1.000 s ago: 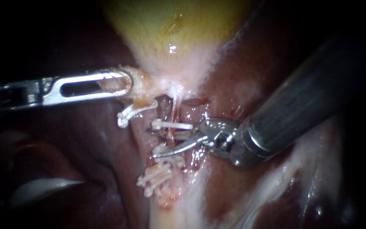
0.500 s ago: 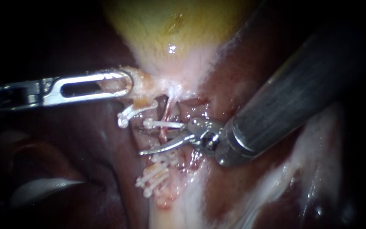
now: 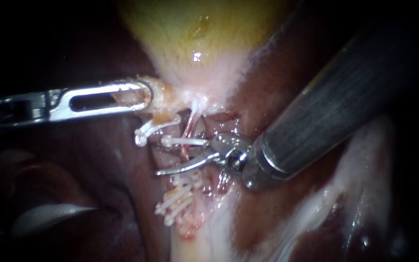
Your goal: Go to the cutting position right tube
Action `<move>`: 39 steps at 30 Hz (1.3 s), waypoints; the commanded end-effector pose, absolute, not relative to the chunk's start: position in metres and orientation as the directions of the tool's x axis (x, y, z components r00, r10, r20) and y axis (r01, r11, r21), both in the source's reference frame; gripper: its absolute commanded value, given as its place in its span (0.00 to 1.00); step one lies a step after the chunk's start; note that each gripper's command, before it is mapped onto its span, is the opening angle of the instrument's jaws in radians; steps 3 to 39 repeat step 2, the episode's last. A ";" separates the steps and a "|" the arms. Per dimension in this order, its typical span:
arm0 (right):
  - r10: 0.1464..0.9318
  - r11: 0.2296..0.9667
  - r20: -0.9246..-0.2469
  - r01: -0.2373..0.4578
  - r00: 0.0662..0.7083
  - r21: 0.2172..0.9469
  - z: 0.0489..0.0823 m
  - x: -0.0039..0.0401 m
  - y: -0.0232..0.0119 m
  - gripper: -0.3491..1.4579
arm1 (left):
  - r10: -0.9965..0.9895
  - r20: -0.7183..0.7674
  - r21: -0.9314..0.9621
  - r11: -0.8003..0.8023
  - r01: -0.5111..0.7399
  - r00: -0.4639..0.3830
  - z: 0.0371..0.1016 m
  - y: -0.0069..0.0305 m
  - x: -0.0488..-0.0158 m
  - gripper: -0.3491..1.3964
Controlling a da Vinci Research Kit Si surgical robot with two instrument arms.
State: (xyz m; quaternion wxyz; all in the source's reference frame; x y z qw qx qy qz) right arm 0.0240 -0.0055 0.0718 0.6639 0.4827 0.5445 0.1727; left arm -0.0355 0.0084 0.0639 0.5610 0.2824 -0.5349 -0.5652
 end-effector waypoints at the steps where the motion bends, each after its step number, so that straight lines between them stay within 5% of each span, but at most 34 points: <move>1: 0.754 0.475 -0.557 0.296 0.348 0.829 0.0719 0.0239 -0.0055 0.99 | -0.936 0.281 0.922 0.202 0.332 -0.211 0.0638 0.0084 -0.0354 0.00; 39: 0.754 0.475 -0.557 0.297 0.348 0.829 0.0719 0.0239 -0.0055 0.99 | -0.936 0.281 0.922 0.202 0.332 -0.211 0.0638 0.0084 -0.0354 0.00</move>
